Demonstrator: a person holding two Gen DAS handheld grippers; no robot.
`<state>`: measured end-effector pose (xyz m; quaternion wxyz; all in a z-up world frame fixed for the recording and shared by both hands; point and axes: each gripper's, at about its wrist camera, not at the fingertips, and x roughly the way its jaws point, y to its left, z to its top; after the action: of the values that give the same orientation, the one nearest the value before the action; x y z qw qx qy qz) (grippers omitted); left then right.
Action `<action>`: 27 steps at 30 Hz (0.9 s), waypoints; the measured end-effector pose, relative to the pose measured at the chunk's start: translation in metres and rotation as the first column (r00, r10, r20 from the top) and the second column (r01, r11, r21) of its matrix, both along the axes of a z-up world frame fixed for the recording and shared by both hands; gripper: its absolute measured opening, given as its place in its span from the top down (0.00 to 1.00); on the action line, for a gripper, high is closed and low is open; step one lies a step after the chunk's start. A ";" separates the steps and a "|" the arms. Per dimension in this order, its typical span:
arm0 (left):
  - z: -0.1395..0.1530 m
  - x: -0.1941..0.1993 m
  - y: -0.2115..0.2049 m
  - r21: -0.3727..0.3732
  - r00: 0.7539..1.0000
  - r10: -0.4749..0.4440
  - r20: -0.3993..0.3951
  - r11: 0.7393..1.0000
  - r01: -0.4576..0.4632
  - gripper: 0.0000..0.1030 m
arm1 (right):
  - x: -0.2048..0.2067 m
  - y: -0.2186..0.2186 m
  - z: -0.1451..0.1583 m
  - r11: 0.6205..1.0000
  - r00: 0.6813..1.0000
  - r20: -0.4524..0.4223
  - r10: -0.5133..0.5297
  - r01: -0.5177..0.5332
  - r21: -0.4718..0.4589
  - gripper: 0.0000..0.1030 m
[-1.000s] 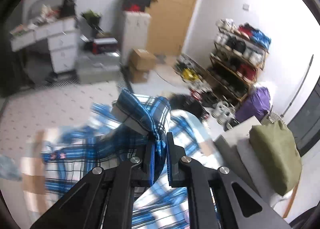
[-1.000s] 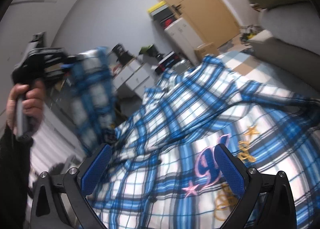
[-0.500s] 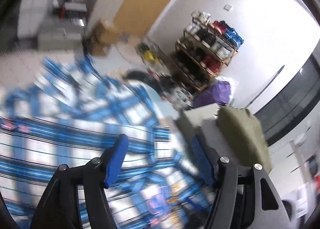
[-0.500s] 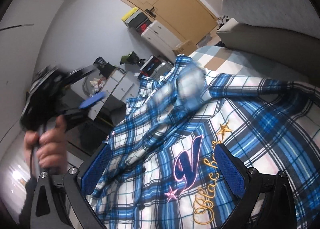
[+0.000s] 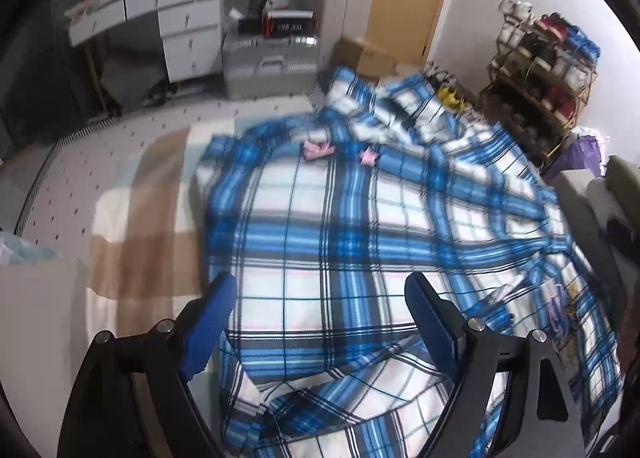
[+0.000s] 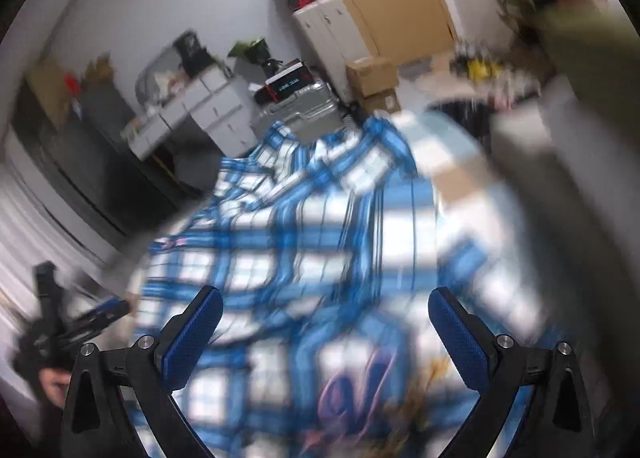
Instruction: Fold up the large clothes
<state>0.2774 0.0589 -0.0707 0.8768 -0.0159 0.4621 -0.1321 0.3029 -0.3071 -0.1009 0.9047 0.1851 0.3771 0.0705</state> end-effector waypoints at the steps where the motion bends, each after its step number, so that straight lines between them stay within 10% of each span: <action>1: -0.007 0.005 -0.003 0.004 0.999 -0.013 -0.032 1.000 0.013 0.20 | 0.021 0.010 0.003 0.997 0.999 -0.017 0.037 -0.038 -0.068 0.00; 5: -0.019 0.008 -0.009 0.050 1.000 -0.019 -0.022 0.999 0.020 0.20 | 0.079 0.049 -0.004 0.967 0.979 -0.118 0.166 -0.186 -0.177 0.04; 13: -0.030 0.015 -0.005 0.132 0.989 -0.069 -0.129 0.988 0.086 0.20 | 0.149 0.095 -0.076 0.882 0.920 -0.336 0.201 -0.319 -0.347 0.44; 19: 0.031 0.034 -0.021 0.083 0.993 -0.120 0.004 0.989 0.119 0.19 | 0.146 0.077 -0.069 0.921 0.942 -0.287 0.175 -0.260 -0.290 0.44; 27: -0.035 0.087 -0.025 0.127 0.980 -0.044 -0.193 0.989 0.070 0.42 | 0.121 0.064 -0.029 0.930 0.971 -0.155 0.184 -0.223 -0.293 0.59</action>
<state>0.3645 0.0340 -0.1057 0.8236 0.0434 0.5517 -0.1240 0.4239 -0.2427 -0.1296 0.8848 0.0054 0.4567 0.0925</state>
